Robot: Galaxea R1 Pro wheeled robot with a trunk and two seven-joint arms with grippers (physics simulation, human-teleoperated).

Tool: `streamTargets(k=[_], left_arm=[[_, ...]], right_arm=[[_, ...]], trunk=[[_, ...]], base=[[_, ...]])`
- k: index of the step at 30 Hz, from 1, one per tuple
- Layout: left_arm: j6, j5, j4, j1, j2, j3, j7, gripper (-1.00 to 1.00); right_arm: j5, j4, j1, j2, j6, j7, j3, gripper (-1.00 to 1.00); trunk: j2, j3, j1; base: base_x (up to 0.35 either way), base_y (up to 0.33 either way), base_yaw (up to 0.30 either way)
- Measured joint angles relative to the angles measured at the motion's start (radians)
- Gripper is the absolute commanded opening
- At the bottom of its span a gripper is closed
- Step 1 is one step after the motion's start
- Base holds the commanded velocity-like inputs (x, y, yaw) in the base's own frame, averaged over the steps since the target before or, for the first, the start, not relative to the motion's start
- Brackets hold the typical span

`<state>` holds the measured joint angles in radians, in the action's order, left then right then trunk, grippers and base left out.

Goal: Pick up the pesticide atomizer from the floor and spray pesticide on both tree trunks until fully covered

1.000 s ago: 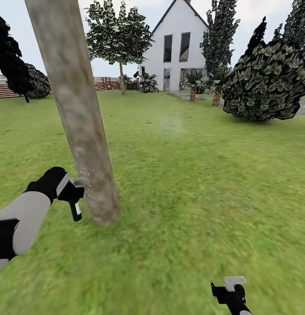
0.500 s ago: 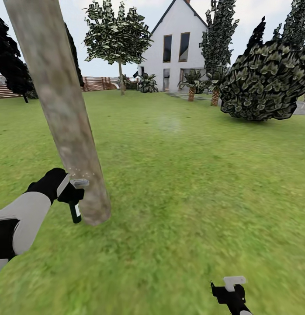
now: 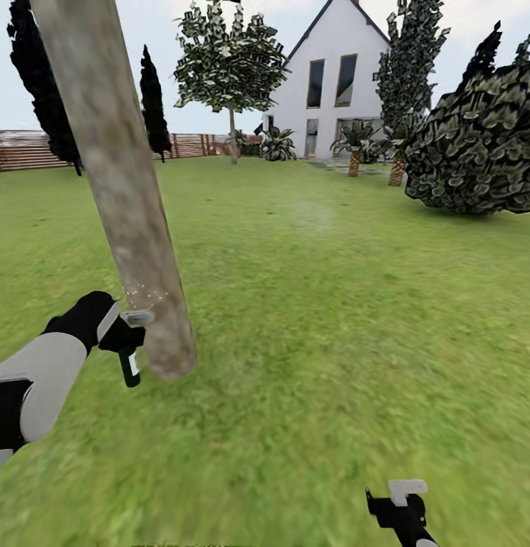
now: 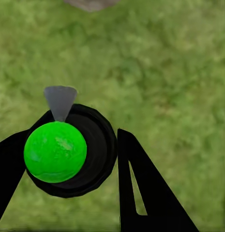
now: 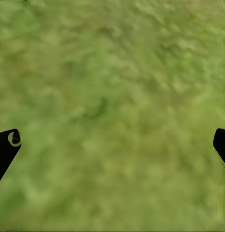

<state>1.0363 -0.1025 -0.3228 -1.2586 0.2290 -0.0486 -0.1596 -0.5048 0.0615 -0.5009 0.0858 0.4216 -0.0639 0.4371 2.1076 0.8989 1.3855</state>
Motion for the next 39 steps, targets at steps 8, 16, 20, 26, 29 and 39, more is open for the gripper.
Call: streamTargets(k=[8,16,20,26,29,39], left_arm=[[0.0,0.002,-0.003,-0.002,-0.003,0.0,0.0,-1.0],[0.0,0.003,-0.003,-0.002,-0.006,-0.001,0.0,-1.0],[0.0,0.003,-0.003,-0.002,-0.006,-0.001,0.0,-1.0],[0.0,0.003,-0.003,-0.002,-0.005,-0.001,0.0,-1.0],[-0.001,0.003,-0.007,-0.002,-0.004,-0.001,0.0,-1.0],[-0.002,0.003,-0.009,-0.009,-0.004,-0.003,0.0,-1.0]], right_arm=[[0.0,0.0,0.0,0.0,0.001,0.0,0.0,1.0],[0.0,-0.001,0.0,0.0,0.0,0.0,0.0,1.0],[0.0,0.0,0.0,0.0,0.0,0.0,0.0,1.0],[-0.001,0.0,0.0,0.0,0.0,0.0,0.0,1.0],[0.0,0.0,0.0,0.0,0.0,0.0,0.0,1.0],[0.0,0.0,0.0,0.0,0.0,0.0,0.0,1.0]], trunk=[[0.0,0.0,0.0],[0.0,0.0,0.0],[0.0,0.0,0.0],[0.0,-0.004,0.0],[0.0,-0.007,0.0],[0.0,-0.014,0.0]], base=[[0.062,-0.264,0.154],[0.232,-0.198,0.002],[0.199,-0.212,0.005],[0.018,-0.271,0.185],[0.005,-0.275,0.231],[0.154,-0.245,0.245]])
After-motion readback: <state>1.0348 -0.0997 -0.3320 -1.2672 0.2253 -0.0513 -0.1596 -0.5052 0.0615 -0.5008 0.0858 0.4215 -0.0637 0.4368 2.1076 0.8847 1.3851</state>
